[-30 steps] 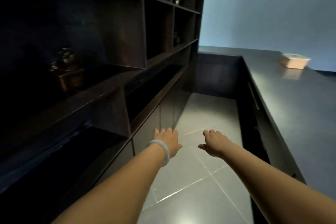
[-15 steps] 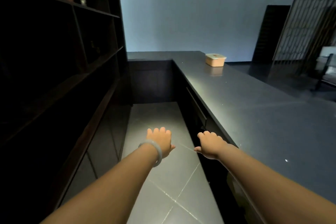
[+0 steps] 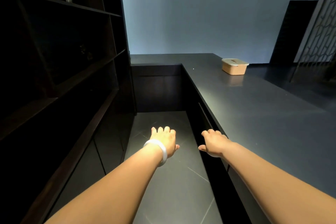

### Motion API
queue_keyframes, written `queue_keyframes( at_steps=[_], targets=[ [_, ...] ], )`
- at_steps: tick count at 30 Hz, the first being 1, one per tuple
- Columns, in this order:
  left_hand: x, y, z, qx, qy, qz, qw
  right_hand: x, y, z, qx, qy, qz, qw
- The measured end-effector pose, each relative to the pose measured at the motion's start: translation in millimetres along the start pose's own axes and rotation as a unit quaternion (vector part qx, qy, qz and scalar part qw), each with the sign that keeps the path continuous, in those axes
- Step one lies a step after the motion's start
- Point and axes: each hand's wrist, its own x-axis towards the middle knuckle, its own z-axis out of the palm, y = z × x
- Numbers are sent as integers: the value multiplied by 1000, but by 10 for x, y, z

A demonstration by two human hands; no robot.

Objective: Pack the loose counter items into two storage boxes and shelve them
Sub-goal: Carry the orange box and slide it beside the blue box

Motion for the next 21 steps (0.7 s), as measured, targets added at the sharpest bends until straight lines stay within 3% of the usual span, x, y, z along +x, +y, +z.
queue_keyframes(
  at_steps=[14,21],
  targets=[
    [3760,-1372,-279,14,9,54,998,3706,-99,-734,7,6,63,998],
    [5452,-1463,-385,25,-1,120,992,5206,263,-1003,11,1,115,993]
  ],
)
